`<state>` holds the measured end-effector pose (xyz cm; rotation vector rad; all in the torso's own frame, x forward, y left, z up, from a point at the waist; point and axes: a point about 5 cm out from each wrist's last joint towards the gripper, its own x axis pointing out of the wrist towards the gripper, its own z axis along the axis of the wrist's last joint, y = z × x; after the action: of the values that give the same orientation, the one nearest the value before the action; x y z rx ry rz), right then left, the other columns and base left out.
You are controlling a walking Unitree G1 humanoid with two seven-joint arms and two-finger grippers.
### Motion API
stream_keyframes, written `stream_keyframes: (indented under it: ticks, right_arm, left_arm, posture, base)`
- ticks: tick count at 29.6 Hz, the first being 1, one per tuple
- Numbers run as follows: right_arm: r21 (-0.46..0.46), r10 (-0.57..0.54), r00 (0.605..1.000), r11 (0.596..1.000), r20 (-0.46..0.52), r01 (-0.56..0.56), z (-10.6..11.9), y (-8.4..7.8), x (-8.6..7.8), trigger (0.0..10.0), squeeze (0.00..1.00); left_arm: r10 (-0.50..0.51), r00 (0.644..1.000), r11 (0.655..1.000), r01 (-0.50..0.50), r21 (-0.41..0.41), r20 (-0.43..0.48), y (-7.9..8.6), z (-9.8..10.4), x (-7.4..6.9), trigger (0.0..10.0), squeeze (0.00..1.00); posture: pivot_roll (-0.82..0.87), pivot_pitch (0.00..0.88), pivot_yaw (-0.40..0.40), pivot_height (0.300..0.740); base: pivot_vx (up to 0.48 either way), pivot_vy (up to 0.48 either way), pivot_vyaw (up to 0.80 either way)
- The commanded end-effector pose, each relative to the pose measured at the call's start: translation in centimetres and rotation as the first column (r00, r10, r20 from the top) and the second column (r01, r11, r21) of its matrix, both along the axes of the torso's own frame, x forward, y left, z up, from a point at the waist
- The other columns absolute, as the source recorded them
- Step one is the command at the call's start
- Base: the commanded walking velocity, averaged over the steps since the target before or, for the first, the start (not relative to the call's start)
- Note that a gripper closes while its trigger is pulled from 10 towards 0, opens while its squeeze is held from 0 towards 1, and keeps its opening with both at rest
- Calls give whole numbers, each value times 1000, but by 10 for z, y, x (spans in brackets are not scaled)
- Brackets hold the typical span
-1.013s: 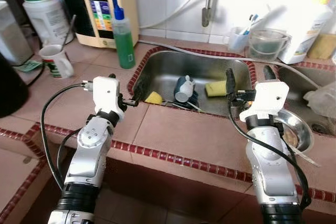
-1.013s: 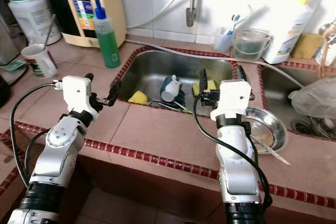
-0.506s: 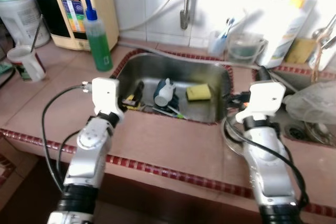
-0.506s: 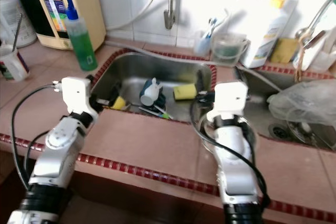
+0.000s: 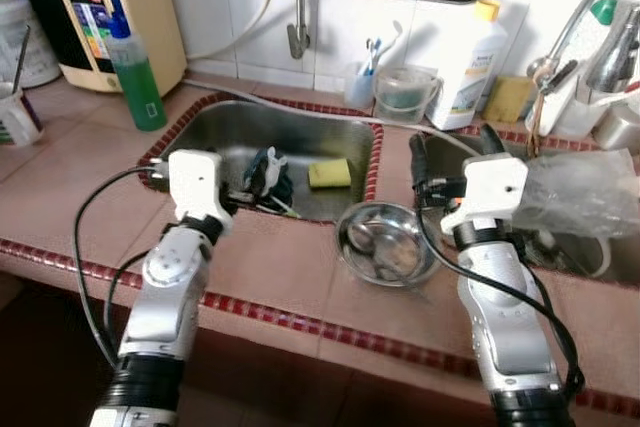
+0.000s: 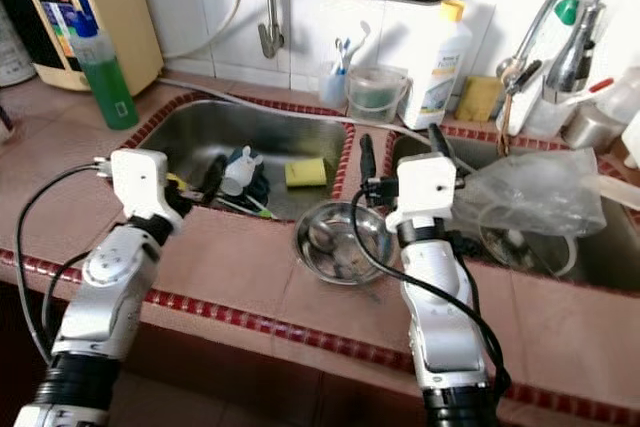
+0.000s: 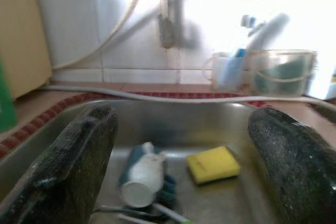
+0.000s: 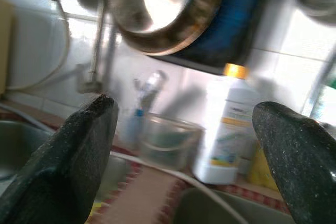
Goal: Kitchen organization
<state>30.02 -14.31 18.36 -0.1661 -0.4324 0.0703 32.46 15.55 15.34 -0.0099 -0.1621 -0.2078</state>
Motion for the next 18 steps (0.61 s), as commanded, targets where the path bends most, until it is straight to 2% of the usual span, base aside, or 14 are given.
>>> stream_keyframes:
  ticks: [1,5,9,13,18]
  right_arm:
    - [-2,-12,1000,1000,3,12,1,-6,0,10000,0]
    - [-5,-13,1000,1000,3,13,1,-6,0,10000,0]
    - [-13,-7,1000,1000,-2,7,0,-4,0,10000,0]
    - [-28,13,1000,1000,-20,-13,-5,-3,-3,10000,0]
    - [-53,70,994,996,-84,-74,-24,0,-15,10000,0]
  left_arm:
    - [-34,999,999,34,-5,11,-10,4,1,10000,0]
    - [-37,999,999,37,0,15,-11,4,0,10000,0]
    - [-51,999,998,52,-29,18,-11,4,-3,10000,0]
    - [-58,998,998,58,-1,22,-10,2,-7,10000,0]
    - [-66,998,998,65,18,14,-7,-6,-22,10000,0]
  posture:
    - [-157,0,14,711]
    - [-156,0,13,711]
    - [-157,0,13,711]
    - [-157,0,16,711]
    - [-151,0,17,711]
  base:
    - [0,-480,0]
    - [0,-433,0]
    - [0,0,0]
    - [0,0,0]
    - [0,0,0]
